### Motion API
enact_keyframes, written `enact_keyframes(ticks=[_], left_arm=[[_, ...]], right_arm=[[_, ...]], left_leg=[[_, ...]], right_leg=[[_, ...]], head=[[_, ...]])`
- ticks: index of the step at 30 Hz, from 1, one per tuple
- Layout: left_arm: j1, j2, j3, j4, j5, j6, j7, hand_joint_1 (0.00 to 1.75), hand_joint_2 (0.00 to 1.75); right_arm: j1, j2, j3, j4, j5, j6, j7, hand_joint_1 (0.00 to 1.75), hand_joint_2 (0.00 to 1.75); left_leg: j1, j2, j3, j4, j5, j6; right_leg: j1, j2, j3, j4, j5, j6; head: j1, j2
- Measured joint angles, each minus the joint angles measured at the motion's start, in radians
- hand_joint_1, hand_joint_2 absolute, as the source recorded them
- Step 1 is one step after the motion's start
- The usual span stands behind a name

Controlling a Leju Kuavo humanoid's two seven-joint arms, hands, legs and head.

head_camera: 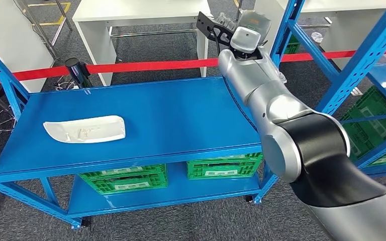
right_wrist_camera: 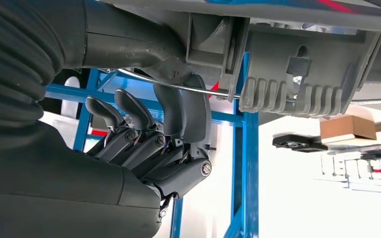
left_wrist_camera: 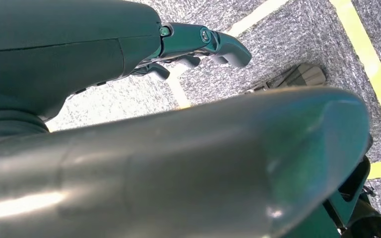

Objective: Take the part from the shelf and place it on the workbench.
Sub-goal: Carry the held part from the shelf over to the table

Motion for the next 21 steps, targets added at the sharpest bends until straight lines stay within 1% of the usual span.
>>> enact_keyframes(ticks=[3, 4, 5, 6, 7, 8, 9, 10, 11, 12, 13, 14, 15, 16, 17, 18, 20, 21], left_arm=[[0.000, 0.001, 0.000, 0.000, -0.002, 0.000, 0.001, 0.00, 0.00], [0.000, 0.001, 0.000, 0.000, -0.003, 0.000, 0.001, 0.00, 0.00], [0.000, 0.001, 0.000, 0.000, -0.003, 0.000, 0.001, 0.00, 0.00], [0.000, 0.001, 0.000, 0.000, -0.003, 0.000, 0.002, 0.00, 0.00], [0.000, 0.000, 0.000, 0.000, -0.004, 0.000, 0.002, 0.00, 0.00], [0.001, 0.000, 0.000, 0.000, -0.004, 0.000, 0.001, 0.00, 0.00], [0.001, -0.001, 0.000, 0.001, -0.004, 0.000, 0.001, 0.00, 0.00], [0.002, -0.001, 0.000, 0.001, -0.004, 0.000, 0.000, 0.00, 0.00], [0.002, -0.001, 0.000, 0.001, -0.004, 0.000, -0.001, 0.00, 0.00], [0.003, -0.001, 0.000, 0.002, -0.004, 0.000, -0.002, 0.00, 0.00], [0.003, -0.001, 0.000, 0.002, -0.004, 0.000, -0.002, 0.00, 0.00], [0.003, -0.001, 0.000, 0.002, -0.005, 0.000, -0.002, 0.00, 0.00], [0.003, -0.001, 0.000, 0.002, -0.005, 0.000, -0.002, 0.00, 0.00], [0.002, 0.000, 0.000, 0.002, -0.005, 0.000, -0.002, 0.00, 0.00], [0.002, 0.000, 0.000, 0.003, -0.005, 0.000, -0.002, 0.00, 0.00], [0.002, 0.001, 0.000, 0.003, -0.005, 0.000, -0.002, 0.00, 0.00], [0.004, 0.002, 0.000, 0.004, -0.006, 0.000, -0.003, 0.00, 0.00], [0.005, 0.003, 0.000, 0.004, -0.006, 0.000, -0.003, 0.00, 0.00]], right_arm=[[0.000, -0.003, 0.000, 0.003, 0.000, 0.000, 0.002, 1.62, 1.75], [0.000, -0.004, 0.000, 0.004, 0.000, 0.000, 0.003, 1.62, 1.75], [0.000, -0.006, 0.000, 0.004, 0.000, 0.000, 0.004, 1.62, 1.75], [-0.001, -0.009, 0.000, 0.004, 0.000, 0.001, 0.005, 1.62, 1.75], [-0.002, -0.011, 0.000, 0.005, 0.000, 0.001, 0.005, 1.62, 1.75], [-0.002, -0.013, 0.000, 0.005, 0.000, 0.001, 0.005, 1.62, 1.75], [-0.002, -0.014, 0.000, 0.006, 0.000, 0.001, 0.005, 1.62, 1.75], [-0.001, -0.016, 0.000, 0.008, 0.000, 0.001, 0.005, 1.62, 1.75], [0.001, -0.018, 0.000, 0.010, 0.000, 0.001, 0.005, 1.62, 1.75], [0.004, -0.020, 0.000, 0.012, 0.000, 0.001, 0.006, 1.62, 1.75], [0.005, -0.022, 0.000, 0.014, 0.000, 0.001, 0.006, 1.62, 1.75], [0.005, -0.023, 0.000, 0.014, 0.000, 0.001, 0.006, 1.62, 1.75], [0.004, -0.024, 0.000, 0.014, 0.000, 0.001, 0.006, 1.62, 1.75], [0.003, -0.024, 0.000, 0.014, 0.000, 0.000, 0.006, 1.62, 1.75], [0.003, -0.024, 0.000, 0.014, 0.000, -0.001, 0.005, 1.62, 1.75], [0.004, -0.025, 0.000, 0.014, 0.000, -0.002, 0.004, 1.62, 1.75], [0.005, -0.025, 0.000, 0.014, 0.000, -0.004, 0.001, 1.62, 1.75], [0.005, -0.025, 0.000, 0.014, 0.000, -0.004, -0.001, 1.62, 1.75]], left_leg=[[-0.004, 0.000, -0.001, 0.003, 0.001, 0.006], [-0.003, 0.001, -0.001, 0.000, 0.005, 0.009], [0.000, 0.002, 0.000, -0.005, 0.011, 0.013], [0.003, 0.005, 0.000, -0.011, 0.016, 0.018], [0.005, 0.007, 0.000, -0.017, 0.022, 0.022], [0.007, 0.009, -0.002, -0.019, 0.025, 0.025], [0.007, 0.010, -0.006, -0.018, 0.027, 0.027], [0.007, 0.011, -0.010, -0.017, 0.028, 0.027], [0.008, 0.011, -0.014, -0.014, 0.029, 0.026], [0.009, 0.011, -0.018, -0.011, 0.031, 0.024], [0.011, 0.011, -0.022, -0.007, 0.032, 0.021], [0.013, 0.011, -0.027, -0.001, 0.032, 0.017], [0.014, 0.010, -0.034, 0.005, 0.033, 0.011], [0.014, 0.009, -0.039, 0.009, 0.035, 0.004], [0.013, 0.007, -0.044, 0.013, 0.037, -0.004], [0.012, 0.006, -0.048, 0.013, 0.042, -0.012], [0.013, 0.003, -0.055, 0.013, 0.048, -0.028], [0.014, 0.005, -0.062, 0.022, 0.035, -0.035]], right_leg=[[-0.004, 0.000, 0.000, -0.002, 0.004, 0.006], [-0.004, 0.001, 0.000, -0.003, 0.005, 0.009], [-0.004, 0.002, -0.002, 0.000, 0.000, 0.012], [-0.004, 0.003, -0.008, 0.015, -0.015, 0.014], [-0.004, 0.004, -0.021, 0.048, -0.041, 0.016], [-0.005, 0.004, -0.043, 0.102, -0.077, 0.017], [-0.005, 0.004, -0.070, 0.171, -0.113, 0.018], [-0.005, 0.004, -0.095, 0.236, -0.140, 0.019], [-0.006, 0.004, -0.110, 0.277, -0.151, 0.020], [-0.007, 0.003, -0.104, 0.278, -0.141, 0.020], [-0.008, 0.003, -0.079, 0.237, -0.114, 0.021], [-0.010, 0.002, -0.041, 0.168, -0.085, 0.023], [-0.010, 0.003, -0.006, 0.104, -0.064, 0.023], [-0.008, 0.005, 0.015, 0.061, -0.049, 0.020], [-0.007, 0.007, 0.024, 0.038, -0.046, 0.014], [-0.004, 0.010, 0.020, 0.038, -0.045, 0.006], [-0.005, 0.011, 0.009, 0.034, -0.036, -0.012], [-0.005, 0.010, 0.004, 0.032, -0.029, -0.022]], head=[[0.000, 0.000], [0.000, 0.000], [0.000, 0.000], [0.001, 0.000], [0.002, 0.000], [0.003, 0.000], [0.004, 0.000], [0.004, 0.000], [0.004, 0.000], [0.004, 0.000], [0.004, 0.000], [0.004, 0.000], [0.005, 0.000], [0.005, 0.000], [0.004, 0.000], [0.005, 0.000], [0.005, 0.000], [0.005, 0.000]])
